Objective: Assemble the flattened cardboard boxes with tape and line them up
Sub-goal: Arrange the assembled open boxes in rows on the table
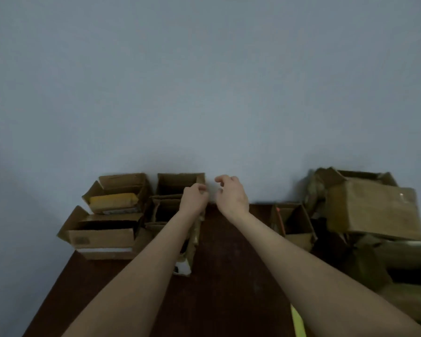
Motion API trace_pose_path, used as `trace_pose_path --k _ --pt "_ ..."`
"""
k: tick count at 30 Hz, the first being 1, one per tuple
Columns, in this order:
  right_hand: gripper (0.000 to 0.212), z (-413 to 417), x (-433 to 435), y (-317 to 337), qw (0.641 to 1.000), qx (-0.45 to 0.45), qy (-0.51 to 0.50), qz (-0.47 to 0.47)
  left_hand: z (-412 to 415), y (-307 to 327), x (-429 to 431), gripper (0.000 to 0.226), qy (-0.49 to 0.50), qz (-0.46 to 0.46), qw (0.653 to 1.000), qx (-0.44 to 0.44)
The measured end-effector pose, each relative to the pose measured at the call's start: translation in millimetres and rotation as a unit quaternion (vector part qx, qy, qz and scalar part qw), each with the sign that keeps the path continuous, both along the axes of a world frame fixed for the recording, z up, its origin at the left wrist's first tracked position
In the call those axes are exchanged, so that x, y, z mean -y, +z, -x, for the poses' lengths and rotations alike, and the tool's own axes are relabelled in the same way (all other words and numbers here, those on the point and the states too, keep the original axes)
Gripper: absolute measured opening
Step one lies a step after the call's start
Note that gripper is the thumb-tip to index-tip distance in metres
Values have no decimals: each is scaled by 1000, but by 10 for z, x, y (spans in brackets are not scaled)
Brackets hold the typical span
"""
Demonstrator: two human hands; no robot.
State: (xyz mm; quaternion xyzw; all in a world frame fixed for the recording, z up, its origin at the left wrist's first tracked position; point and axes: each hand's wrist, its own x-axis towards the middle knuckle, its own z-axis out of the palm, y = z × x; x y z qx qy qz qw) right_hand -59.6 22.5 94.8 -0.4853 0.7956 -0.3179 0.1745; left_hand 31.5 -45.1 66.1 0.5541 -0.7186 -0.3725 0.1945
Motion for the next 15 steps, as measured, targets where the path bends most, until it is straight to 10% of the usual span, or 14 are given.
trace_pose_path --k 15 --pt "58 1469 -1105 -467 972 28 -174 -157 1680 -541 -1082 66 -121 -125 979 105"
